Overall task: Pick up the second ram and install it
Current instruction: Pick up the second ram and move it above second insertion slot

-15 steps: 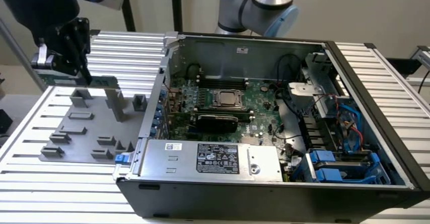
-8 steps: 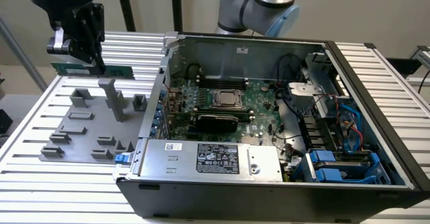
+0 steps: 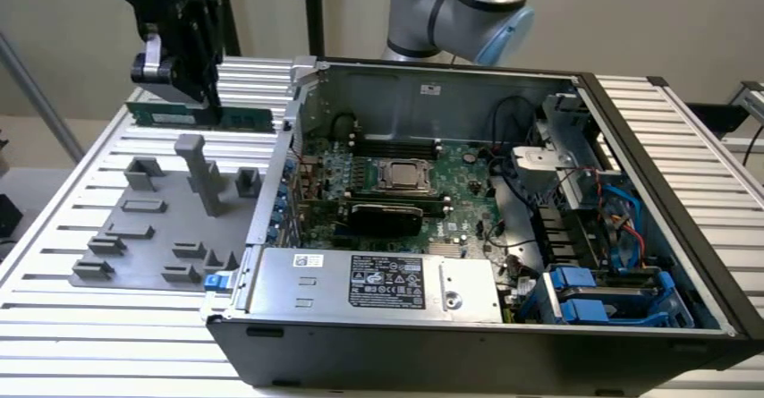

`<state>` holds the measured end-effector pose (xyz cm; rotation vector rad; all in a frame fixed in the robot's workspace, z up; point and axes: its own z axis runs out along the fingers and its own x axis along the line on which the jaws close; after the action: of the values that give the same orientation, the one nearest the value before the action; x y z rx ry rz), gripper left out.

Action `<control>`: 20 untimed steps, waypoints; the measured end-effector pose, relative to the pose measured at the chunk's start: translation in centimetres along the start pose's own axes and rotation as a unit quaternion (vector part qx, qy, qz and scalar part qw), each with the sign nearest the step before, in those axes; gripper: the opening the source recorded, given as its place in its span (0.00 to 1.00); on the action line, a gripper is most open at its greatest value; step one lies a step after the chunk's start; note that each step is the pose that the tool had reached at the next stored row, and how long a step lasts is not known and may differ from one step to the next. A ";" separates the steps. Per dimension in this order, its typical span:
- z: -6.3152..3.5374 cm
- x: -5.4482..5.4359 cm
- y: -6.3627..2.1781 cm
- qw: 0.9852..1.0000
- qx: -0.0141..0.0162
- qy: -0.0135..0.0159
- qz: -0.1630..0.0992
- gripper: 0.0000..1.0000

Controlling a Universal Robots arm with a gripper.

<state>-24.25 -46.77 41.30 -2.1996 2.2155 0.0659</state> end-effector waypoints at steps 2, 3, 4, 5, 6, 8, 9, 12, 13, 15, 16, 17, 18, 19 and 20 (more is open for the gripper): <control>-0.07 0.0 -0.92 1.000 0.000 0.000 0.000 0.14; -0.10 0.0 -1.40 1.000 0.000 0.000 0.000 0.14; -0.11 0.0 -1.84 1.000 0.000 0.000 0.000 0.14; -0.12 -0.1 -2.30 1.000 0.000 0.000 0.000 0.14; -0.14 -0.1 -2.75 1.000 0.000 0.000 0.000 0.14; -0.15 -0.1 -3.65 1.000 0.000 0.000 0.000 0.14; -0.15 -0.2 -4.10 1.000 0.000 -0.001 0.000 0.14; -0.17 -0.3 -5.49 1.000 0.000 -0.001 0.000 0.14; -0.18 -0.3 -5.93 1.000 0.000 -0.002 0.000 0.14; -0.19 -0.4 -6.83 1.000 0.000 -0.002 0.000 0.14; -0.19 -0.4 -7.28 1.000 0.000 -0.003 0.000 0.14; -0.20 -0.5 -7.74 1.000 0.000 -0.003 0.000 0.14; -0.20 -0.5 -8.19 1.000 0.000 -0.003 0.000 0.14; -0.21 -0.6 -8.64 1.000 0.000 -0.003 0.000 0.14; -0.21 -0.6 -9.10 1.000 0.000 -0.004 0.000 0.14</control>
<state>-15.14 -46.22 41.38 -2.1963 2.2122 0.0749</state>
